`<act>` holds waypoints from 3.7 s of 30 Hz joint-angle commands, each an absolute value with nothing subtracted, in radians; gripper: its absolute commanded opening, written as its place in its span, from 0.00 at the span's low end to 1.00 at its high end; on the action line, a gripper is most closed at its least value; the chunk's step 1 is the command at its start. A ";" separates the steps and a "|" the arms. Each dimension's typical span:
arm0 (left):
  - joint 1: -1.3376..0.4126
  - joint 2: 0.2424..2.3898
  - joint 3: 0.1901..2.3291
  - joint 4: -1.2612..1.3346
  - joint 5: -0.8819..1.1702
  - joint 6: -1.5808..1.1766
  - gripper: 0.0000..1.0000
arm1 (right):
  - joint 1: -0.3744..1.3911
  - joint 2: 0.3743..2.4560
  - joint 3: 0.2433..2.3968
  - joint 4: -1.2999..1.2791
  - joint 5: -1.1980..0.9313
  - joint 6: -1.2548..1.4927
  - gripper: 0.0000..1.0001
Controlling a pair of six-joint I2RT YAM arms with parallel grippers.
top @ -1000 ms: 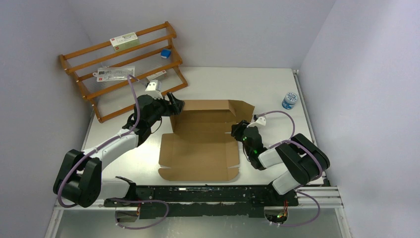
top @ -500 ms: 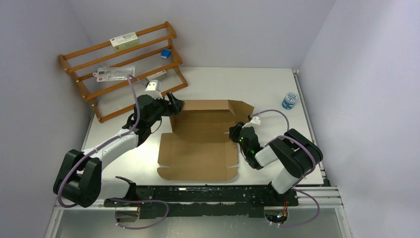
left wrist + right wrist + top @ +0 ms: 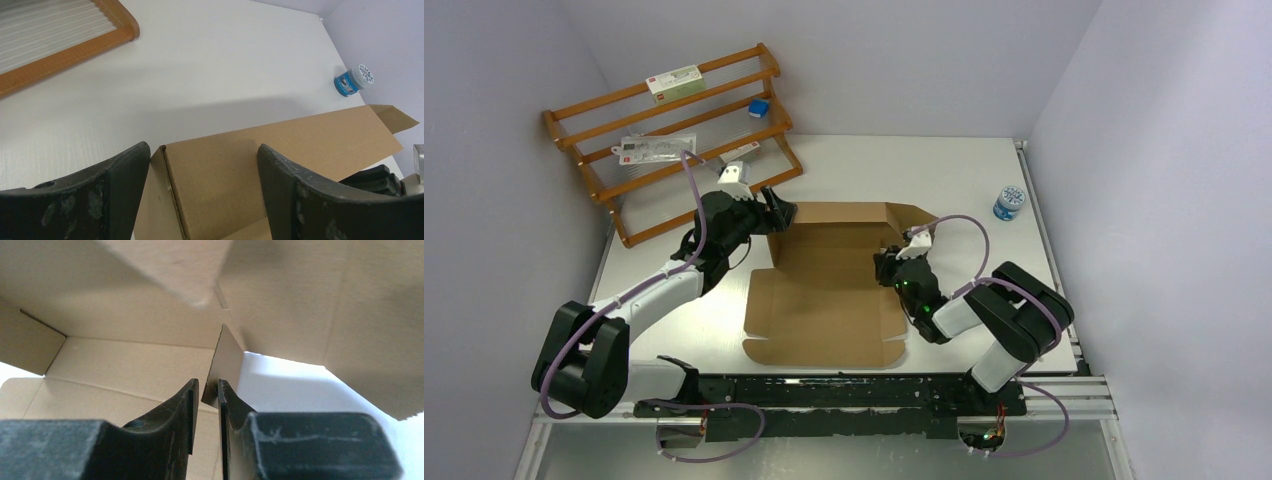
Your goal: Fold the paper box
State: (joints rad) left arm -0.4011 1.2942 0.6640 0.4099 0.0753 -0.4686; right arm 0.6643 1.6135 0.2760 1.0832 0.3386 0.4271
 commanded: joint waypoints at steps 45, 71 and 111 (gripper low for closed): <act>-0.404 1.264 0.650 0.361 0.021 -0.428 0.82 | 0.472 1.109 0.875 -0.069 0.258 -0.028 0.77; -0.405 1.262 0.660 0.357 0.054 -0.420 0.82 | 0.413 1.380 1.030 -0.209 -0.052 -0.074 0.64; -0.399 1.221 0.576 0.514 0.145 -0.286 0.82 | 0.530 1.380 0.954 -0.188 -0.096 -0.072 0.43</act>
